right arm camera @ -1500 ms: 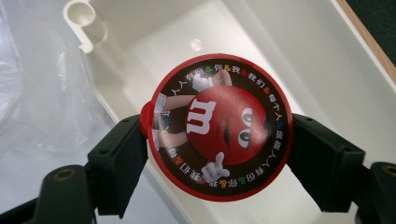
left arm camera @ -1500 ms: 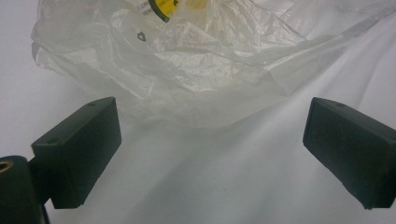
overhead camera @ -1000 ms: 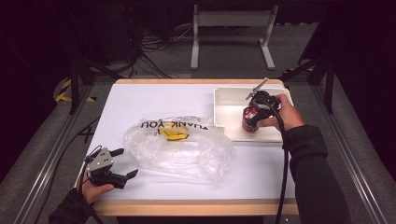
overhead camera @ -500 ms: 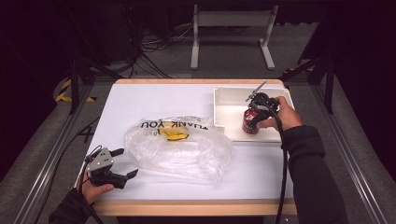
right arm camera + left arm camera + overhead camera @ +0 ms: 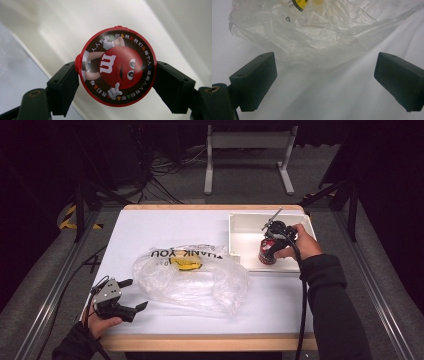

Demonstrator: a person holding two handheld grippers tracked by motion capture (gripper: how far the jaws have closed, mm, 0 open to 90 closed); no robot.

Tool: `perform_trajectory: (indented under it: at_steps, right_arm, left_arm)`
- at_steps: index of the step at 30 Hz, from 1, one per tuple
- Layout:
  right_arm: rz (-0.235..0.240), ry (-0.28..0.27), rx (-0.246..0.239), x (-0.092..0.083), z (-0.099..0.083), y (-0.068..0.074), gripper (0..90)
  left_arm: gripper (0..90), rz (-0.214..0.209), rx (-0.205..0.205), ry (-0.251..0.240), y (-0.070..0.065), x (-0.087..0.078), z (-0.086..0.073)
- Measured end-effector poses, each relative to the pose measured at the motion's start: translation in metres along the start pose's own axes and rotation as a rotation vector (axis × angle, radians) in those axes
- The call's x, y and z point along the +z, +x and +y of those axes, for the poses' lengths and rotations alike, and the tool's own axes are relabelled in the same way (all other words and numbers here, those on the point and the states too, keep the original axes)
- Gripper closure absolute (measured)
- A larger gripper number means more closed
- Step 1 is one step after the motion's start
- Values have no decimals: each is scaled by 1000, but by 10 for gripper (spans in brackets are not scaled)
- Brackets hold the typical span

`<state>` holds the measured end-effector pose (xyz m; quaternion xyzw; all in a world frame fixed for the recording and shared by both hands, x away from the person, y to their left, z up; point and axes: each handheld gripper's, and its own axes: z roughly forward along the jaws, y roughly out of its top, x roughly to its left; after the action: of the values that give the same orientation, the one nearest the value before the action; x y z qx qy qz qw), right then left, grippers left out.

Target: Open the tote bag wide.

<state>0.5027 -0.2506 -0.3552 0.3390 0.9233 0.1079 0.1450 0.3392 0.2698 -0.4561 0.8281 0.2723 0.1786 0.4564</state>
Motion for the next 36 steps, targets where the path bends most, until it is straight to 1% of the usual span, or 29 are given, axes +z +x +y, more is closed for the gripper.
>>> perform_trajectory:
  at_steps: [14, 28, 32, 36]
  right_arm:
    - [2, 6, 5, 1, 0, -1, 229]
    - [21, 1, 43, 2, -3, -4, 227]
    - [18, 1, 47, 2, -3, -4, 226]
    - [12, 3, 48, 3, -2, -3, 226]
  left_arm:
    - [54, -1, 2, 3, 0, 0, 0]
    - [56, -2, 4, 2, 0, 0, 0]
    - [56, -1, -1, -7, 0, 0, 0]
    - [56, -7, -5, 3, 0, 1, 0]
